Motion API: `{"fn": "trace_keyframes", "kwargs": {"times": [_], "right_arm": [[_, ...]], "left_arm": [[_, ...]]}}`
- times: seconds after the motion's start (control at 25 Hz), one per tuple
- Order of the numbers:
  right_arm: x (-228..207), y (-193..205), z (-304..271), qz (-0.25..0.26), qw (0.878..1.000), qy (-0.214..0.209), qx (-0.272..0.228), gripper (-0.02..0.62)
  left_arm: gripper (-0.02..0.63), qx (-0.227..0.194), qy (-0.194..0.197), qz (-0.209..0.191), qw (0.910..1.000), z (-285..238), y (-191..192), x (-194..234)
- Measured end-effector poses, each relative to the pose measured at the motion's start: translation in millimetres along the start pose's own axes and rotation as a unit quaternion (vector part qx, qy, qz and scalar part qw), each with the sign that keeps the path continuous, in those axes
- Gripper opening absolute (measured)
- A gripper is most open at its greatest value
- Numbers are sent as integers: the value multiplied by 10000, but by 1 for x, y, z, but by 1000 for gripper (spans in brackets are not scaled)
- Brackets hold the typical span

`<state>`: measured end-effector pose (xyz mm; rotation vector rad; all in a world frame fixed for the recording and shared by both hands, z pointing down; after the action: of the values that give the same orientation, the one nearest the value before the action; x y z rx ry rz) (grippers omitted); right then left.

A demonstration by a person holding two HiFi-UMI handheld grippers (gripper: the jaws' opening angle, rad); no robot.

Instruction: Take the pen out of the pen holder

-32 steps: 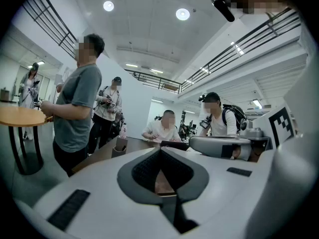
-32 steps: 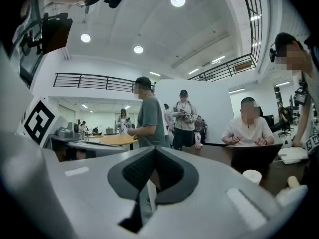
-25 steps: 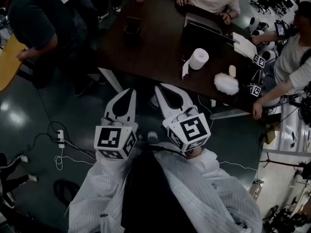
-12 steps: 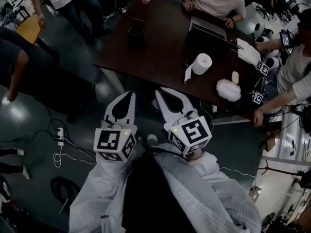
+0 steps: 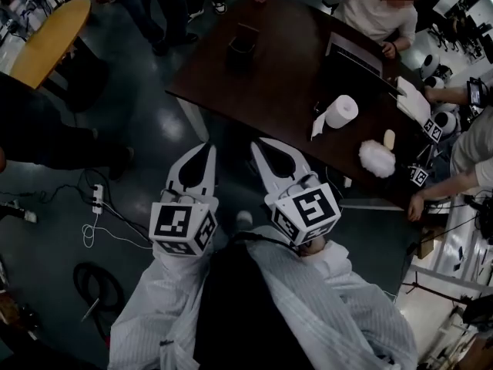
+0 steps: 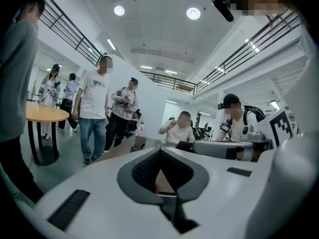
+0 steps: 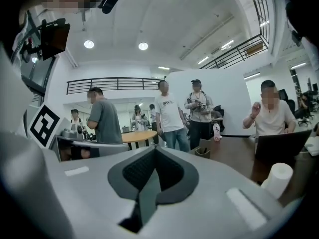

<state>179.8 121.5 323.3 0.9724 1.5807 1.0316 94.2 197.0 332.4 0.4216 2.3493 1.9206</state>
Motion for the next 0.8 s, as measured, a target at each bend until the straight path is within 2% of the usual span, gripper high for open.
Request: {"fn": "trace_keyframes", "kwargs": {"times": [0.16, 0.32, 0.6, 0.8], "right_arm": [[-3, 1, -40, 13, 9999, 76, 84, 2], [-6, 0, -92, -37, 9995, 289, 94, 2], [-9, -11, -189, -224, 9952, 949, 56, 2], [-25, -11, -230, -537, 9847, 1656, -21, 2]], "left_arm": [[5, 51, 18, 35, 10000, -17, 2, 34], [5, 125, 222, -20, 9997, -46, -3, 80], [5, 289, 867, -226, 9956, -104, -25, 176], [5, 576, 1468, -456, 9864, -139, -25, 220]]}}
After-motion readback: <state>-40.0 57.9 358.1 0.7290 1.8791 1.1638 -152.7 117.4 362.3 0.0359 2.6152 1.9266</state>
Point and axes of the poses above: the fingertips, and each gripper's own axes: z backward along the fingers, x to its left, y out of its underside, the point moved 3 cm from there along z, backward along the fingers, and after that the axes turned 8 degrees about -z, right-handed, at the moved point
